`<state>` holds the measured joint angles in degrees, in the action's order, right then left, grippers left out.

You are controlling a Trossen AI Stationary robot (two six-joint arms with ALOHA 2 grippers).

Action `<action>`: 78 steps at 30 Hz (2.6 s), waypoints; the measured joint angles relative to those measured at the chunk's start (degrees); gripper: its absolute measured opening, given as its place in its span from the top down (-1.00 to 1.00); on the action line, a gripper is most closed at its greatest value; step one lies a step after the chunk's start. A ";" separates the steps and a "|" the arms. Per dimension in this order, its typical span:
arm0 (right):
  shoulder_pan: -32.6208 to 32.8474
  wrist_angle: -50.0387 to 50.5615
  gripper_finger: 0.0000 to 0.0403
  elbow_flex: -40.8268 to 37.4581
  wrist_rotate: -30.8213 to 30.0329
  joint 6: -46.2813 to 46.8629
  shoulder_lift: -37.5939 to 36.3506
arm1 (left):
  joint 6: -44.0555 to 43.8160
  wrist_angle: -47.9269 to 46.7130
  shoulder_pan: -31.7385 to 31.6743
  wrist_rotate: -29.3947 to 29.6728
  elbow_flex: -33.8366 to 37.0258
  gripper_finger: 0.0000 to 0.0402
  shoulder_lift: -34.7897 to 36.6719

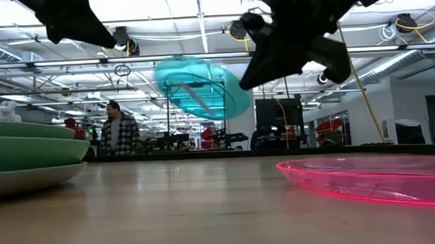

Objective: Stack plastic plates
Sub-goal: Stack the transparent blue plate on the pink plate, then stack the pink plate on the transparent blue plate

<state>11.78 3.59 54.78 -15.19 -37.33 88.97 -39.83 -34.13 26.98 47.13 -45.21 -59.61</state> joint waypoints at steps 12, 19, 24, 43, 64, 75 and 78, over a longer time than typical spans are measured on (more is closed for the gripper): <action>0.22 -10.89 1.00 6.91 11.01 -12.66 9.41 | 2.80 -0.30 0.00 6.22 0.02 0.77 0.39; 2.23 -10.14 1.00 17.84 10.69 -19.37 19.42 | 4.40 -1.19 0.00 7.26 0.02 0.77 1.62; 3.15 -8.80 1.00 23.10 10.81 -22.93 22.97 | 4.94 -2.32 0.00 9.94 0.02 0.77 2.30; 3.83 -8.83 1.00 38.63 19.99 -29.67 34.54 | 2.22 -3.43 -0.69 14.56 0.02 0.77 2.31; -0.17 -13.60 0.97 38.69 18.03 -32.15 37.57 | -1.20 -3.80 1.87 7.09 0.02 0.77 2.25; -1.21 -15.56 0.64 38.69 18.04 -28.44 37.53 | -1.49 -3.76 2.40 7.11 0.02 0.77 2.25; -1.21 -15.73 0.57 38.69 16.35 -27.75 37.46 | -1.51 -3.76 2.40 7.11 0.02 0.77 2.25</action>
<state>10.58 -12.14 93.47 1.15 -65.07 126.43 -41.34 -37.89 29.39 54.24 -45.19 -57.36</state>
